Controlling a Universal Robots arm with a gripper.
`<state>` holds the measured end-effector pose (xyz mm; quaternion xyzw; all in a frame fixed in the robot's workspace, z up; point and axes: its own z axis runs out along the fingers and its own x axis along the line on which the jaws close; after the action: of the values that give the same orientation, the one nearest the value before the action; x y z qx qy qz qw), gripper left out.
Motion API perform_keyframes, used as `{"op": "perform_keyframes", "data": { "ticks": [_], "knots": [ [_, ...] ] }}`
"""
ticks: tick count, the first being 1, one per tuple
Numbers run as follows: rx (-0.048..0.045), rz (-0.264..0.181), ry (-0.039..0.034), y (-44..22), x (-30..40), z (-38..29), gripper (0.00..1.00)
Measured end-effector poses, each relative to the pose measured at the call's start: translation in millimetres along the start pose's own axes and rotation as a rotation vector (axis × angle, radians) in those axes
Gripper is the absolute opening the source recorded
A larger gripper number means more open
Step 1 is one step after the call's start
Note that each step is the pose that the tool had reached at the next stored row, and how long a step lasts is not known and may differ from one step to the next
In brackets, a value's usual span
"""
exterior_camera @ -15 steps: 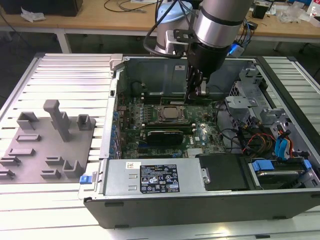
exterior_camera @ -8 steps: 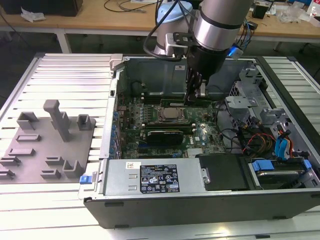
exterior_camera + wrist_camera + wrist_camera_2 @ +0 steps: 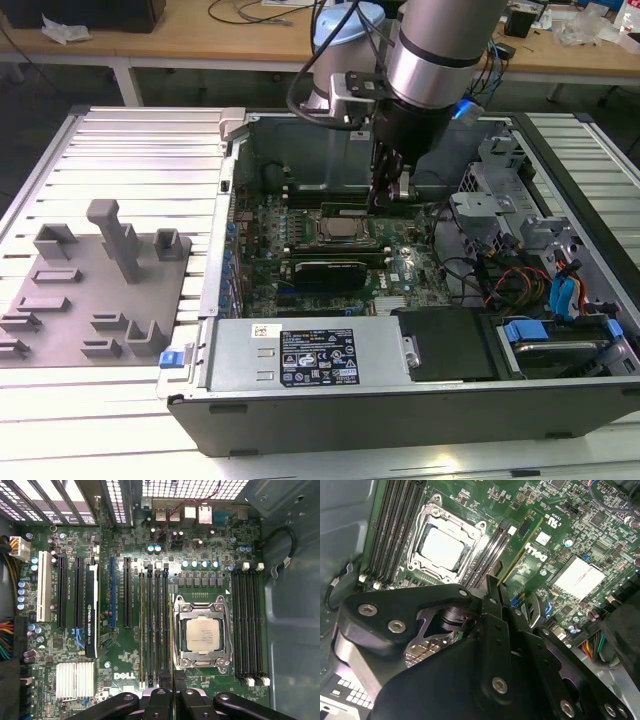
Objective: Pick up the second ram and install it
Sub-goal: 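Insert the second ram into the second slot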
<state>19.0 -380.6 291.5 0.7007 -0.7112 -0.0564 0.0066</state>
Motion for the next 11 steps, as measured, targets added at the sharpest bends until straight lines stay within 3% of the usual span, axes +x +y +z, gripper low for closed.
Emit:
{"op": "perform_keyframes", "data": {
  "ticks": [4, 7, 11],
  "knots": [
    [0.0000, 0.000, 0.0000, -0.3, 0.2, 3.5, 0.13],
    [0.0000, 0.000, -0.0001, -0.8, 0.8, 10.9, 0.13],
    [0.0000, 0.000, 0.0000, 0.4, 1.1, 15.8, 0.13]
  ]
}}
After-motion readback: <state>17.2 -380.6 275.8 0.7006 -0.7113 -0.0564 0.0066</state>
